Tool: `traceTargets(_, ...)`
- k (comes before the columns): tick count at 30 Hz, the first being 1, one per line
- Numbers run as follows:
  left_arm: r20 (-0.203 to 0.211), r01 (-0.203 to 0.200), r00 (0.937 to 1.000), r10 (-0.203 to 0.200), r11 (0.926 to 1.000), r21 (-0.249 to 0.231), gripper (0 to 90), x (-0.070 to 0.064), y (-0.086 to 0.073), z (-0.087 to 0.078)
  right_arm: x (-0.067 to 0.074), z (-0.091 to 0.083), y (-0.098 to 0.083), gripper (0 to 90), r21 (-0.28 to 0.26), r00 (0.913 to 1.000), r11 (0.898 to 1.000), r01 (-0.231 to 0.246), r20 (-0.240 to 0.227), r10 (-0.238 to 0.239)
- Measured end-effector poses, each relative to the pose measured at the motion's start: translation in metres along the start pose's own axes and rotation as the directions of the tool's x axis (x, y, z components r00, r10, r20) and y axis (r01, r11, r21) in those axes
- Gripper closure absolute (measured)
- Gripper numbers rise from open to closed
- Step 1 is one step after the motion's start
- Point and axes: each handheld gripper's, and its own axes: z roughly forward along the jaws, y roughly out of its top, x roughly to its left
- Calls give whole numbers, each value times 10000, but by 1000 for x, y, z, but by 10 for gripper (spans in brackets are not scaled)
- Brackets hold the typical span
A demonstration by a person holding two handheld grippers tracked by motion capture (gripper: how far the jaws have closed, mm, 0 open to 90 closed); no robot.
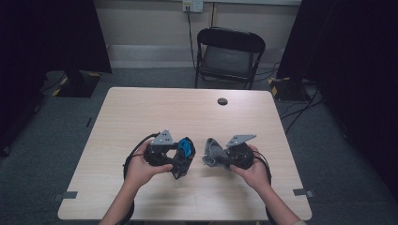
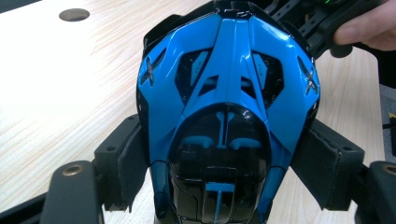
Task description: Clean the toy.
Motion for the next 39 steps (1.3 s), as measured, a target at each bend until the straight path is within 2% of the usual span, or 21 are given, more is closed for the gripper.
traceTargets(4, 72, -88, 9999, 88, 10000, -30, 246, -1, -2, -1, 1, -11, 8, 742, -556, 9986, 9983, -177, -504, 149)
traceTargets(7, 96, -27, 10000, 28, 10000, -28, 246, -1, -3, -1, 0, -22, 13, 741, -1100, 9947, 9930, -432, -973, 325)
traceTargets(11, 166, -42, 9999, 43, 10000, -90, 246, -2, -1, 1, 7, -30, 22, 740, -1519, 9915, 9876, -400, -1284, 204)
traceTargets(14, 276, -139, 9995, 141, 9999, -77, 246, -5, 1, 3, 13, -30, 28, 740, -1834, 9861, 9822, -408, -1656, 101)
traceTargets(16, 300, -145, 9994, 148, 9998, -106, 245, -6, 3, 4, 17, -28, 31, 740, -1926, 9848, 9808, -293, -1736, -47)
traceTargets(19, 343, -149, 9993, 154, 9998, -137, 246, -6, 5, 6, 23, -22, 34, 739, -1713, 9833, 9852, 11, -1789, -322)
traceTargets(29, 439, -214, 9988, 215, 9998, -14, 245, -6, 6, 7, 30, -5, 30, 736, -1031, 9790, 9934, 505, -1915, -696)
traceTargets(34, 393, -182, 9991, 183, 9998, -36, 245, -7, 8, 8, 31, 3, 25, 735, -856, 9779, 9949, 529, -1974, -690)
traceTargets(39, 405, -118, 9991, 130, 9995, -289, 246, -7, 12, 6, 34, 11, 19, 733, -651, 9757, 9967, 483, -2102, -610)
